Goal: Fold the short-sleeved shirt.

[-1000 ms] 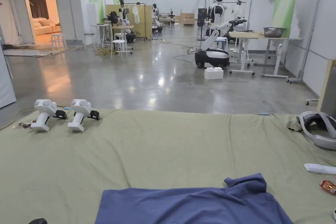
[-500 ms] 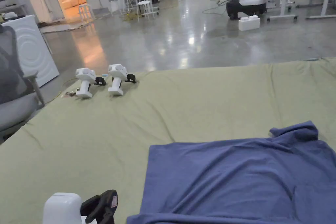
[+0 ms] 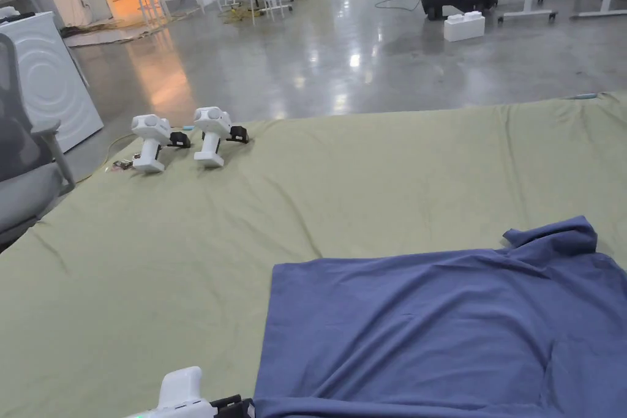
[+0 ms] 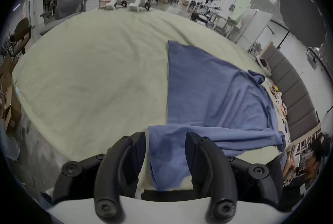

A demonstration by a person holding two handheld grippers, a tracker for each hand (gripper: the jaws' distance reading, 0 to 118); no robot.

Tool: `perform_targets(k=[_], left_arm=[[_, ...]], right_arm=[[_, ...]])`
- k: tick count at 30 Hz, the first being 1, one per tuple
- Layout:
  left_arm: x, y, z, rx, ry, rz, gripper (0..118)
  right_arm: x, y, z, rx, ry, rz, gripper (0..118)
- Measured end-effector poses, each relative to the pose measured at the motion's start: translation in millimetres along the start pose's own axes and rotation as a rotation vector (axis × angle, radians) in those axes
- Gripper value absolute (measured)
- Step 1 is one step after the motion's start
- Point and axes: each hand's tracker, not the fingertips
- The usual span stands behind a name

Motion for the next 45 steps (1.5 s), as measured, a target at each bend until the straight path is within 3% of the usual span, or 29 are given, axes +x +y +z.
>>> perform_targets(k=[5,9,12,13,14,15,16,17,21,24,25,27,28,29,30,33,34,39,45], left_arm=[[11,-1,-24,-0.073,0.031,-0.082,38],[26,-2,-27,-0.060,0.044,-0.099,9],[45,-8,-35,-0.084,0.120,-0.240,8],[47,-11,-39,-0.089,0.140,-0.269,8],[47,-13,-41,-0.094,0.147,-0.286,8],[48,-13,-43,-0.098,0.144,-0.281,8],[48,-11,-43,-0.106,0.140,-0.271,8],[47,-10,-43,-0.111,0.140,-0.264,8],[46,-9,-39,-0.117,0.133,-0.252,8],[49,-11,-35,-0.119,0.128,-0.246,8],[50,-11,-34,-0.120,0.128,-0.246,8],[52,-10,-32,-0.123,0.128,-0.249,8],[53,-11,-31,-0.126,0.127,-0.246,8],[53,-11,-31,-0.125,0.126,-0.245,8],[53,-10,-30,-0.124,0.124,-0.243,8],[55,-12,-27,-0.120,0.124,-0.239,8],[54,-12,-26,-0.115,0.124,-0.240,8],[49,-20,4,0.005,0.087,-0.196,8],[43,-3,42,0.135,0.006,-0.114,8]], right_arm=[[7,-11,-3,-0.055,-0.037,-0.014,5],[11,-13,-7,-0.089,-0.063,-0.014,5],[21,-14,-19,-0.122,-0.090,0.000,6],[27,-16,-28,-0.144,-0.106,-0.001,12],[35,-18,-38,-0.158,-0.111,-0.006,28],[53,-24,-51,-0.187,-0.119,-0.006,66],[64,-28,-66,-0.238,-0.146,-0.011,92],[75,-34,-81,-0.260,-0.178,-0.008,100],[124,-64,-138,-0.370,-0.247,-0.019,99],[155,-76,-162,-0.415,-0.230,-0.147,97],[162,-78,-167,-0.414,-0.217,-0.181,90],[170,-82,-175,-0.426,-0.220,-0.200,86],[174,-83,-177,-0.428,-0.206,-0.203,76],[174,-83,-177,-0.429,-0.210,-0.192,56],[172,-82,-176,-0.438,-0.248,-0.140,43],[164,-79,-169,-0.415,-0.216,-0.105,21],[164,-78,-168,-0.421,-0.230,-0.076,19],[157,-72,-155,-0.343,-0.202,-0.095,14],[139,-47,-146,-0.240,-0.185,-0.056,13]])
